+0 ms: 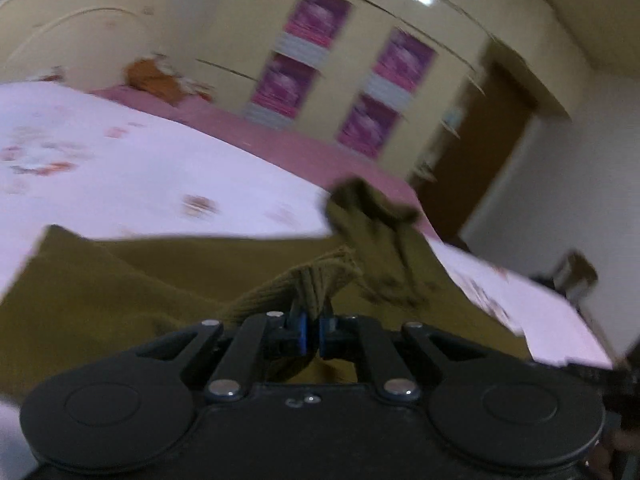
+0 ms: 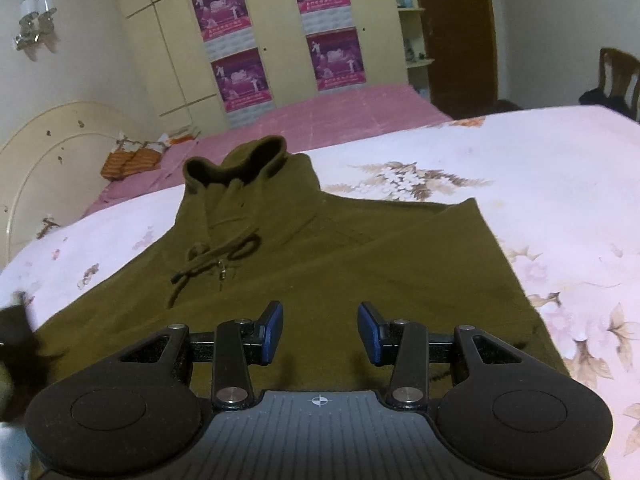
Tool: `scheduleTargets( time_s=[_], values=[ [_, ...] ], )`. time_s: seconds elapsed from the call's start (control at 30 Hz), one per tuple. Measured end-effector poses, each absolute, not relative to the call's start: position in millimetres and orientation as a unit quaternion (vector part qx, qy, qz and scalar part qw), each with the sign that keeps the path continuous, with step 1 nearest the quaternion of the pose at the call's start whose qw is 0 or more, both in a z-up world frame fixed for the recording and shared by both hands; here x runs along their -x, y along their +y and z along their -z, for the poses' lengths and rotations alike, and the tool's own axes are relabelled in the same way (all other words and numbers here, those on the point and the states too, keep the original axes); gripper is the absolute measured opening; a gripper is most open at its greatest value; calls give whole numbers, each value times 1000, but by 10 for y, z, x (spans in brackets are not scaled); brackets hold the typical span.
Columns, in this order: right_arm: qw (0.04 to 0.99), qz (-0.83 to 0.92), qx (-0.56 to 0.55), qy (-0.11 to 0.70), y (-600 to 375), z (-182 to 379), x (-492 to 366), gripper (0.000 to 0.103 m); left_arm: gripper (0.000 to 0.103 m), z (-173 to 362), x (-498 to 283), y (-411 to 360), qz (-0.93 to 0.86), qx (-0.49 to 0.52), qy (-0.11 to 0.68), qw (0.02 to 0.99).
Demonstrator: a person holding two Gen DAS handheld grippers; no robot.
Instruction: Fold large clothes
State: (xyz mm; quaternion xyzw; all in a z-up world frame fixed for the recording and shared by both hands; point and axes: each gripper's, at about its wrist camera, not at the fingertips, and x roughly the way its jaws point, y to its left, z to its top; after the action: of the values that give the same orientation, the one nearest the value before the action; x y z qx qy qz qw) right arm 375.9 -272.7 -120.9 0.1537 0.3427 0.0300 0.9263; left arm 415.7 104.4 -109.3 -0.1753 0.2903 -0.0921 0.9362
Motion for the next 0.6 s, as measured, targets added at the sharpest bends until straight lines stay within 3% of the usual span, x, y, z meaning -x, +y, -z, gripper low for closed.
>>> scheduleTargets(
  time_s=[0.43,0.5,0.57,0.6],
  values=[
    [912,-22,-212,351,-3594,1347,-3774,43,8,1513,-4574,-554,144,98,349,921],
    [910,-30,-220,351,-3676,1358,-3756,43,44,1543,-4620,-607,167,105,363,911],
    [908,-34,-223,353,-3696,1347,-3753,43,72,1447,-4478,-641,177,104,340,918],
    [907,-44,-229,352,-3698,1337,-3753,43,77,1379,-4385,-615,174,94,322,926]
  ],
)
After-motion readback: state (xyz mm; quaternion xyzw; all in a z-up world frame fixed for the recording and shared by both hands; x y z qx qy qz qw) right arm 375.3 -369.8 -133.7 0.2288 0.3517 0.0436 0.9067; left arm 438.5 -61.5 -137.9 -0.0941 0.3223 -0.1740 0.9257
